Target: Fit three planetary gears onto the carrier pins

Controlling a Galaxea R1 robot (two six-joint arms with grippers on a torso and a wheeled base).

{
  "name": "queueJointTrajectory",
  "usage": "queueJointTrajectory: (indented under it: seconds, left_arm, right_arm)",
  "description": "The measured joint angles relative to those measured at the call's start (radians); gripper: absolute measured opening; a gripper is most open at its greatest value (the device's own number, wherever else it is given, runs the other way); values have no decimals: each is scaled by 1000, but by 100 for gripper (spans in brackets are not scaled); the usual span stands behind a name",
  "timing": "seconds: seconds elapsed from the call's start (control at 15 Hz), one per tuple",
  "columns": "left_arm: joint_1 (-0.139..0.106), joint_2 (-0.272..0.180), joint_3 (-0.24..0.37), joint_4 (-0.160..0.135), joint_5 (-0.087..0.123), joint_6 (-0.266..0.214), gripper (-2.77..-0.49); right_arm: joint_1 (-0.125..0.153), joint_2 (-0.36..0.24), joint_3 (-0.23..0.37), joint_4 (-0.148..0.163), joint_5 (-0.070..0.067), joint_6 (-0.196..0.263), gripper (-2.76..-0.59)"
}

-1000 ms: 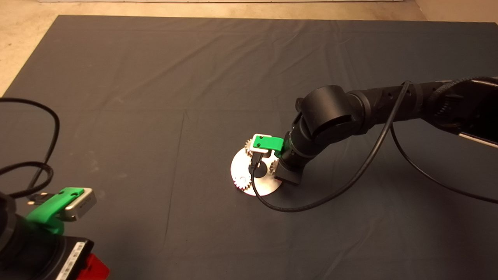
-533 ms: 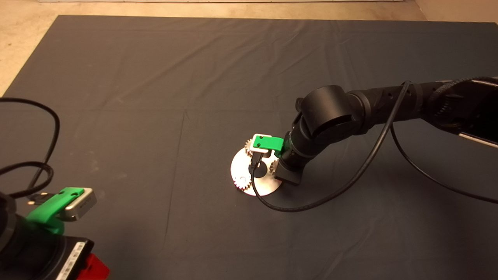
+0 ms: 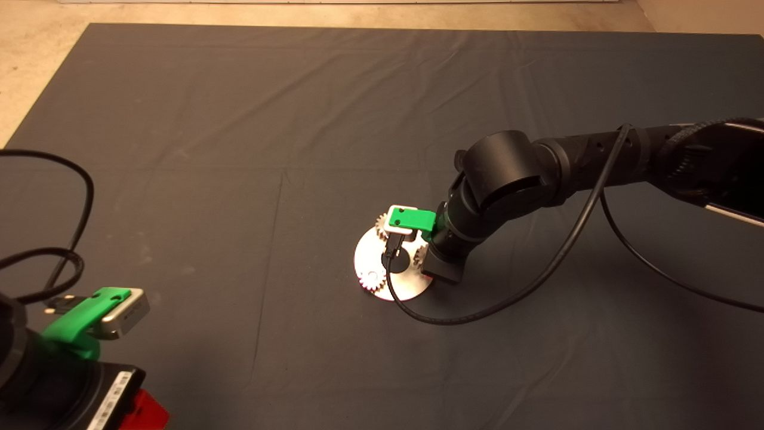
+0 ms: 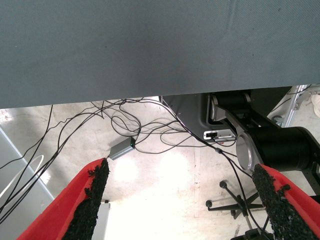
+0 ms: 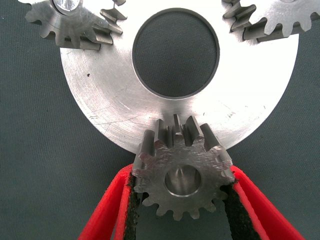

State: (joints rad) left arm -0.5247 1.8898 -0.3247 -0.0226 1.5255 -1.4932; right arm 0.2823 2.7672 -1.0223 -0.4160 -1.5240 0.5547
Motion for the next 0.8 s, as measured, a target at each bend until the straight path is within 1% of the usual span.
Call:
queueJointTrajectory:
  seconds: [0.67, 0.8]
  left_arm:
    - [0, 0, 0, 0, 0, 0, -122]
    - [0, 0, 0, 0, 0, 0, -122]
  right_arm:
    - [0, -3, 5, 0, 1, 0, -232]
    - [0, -6, 11, 0, -1, 1, -232]
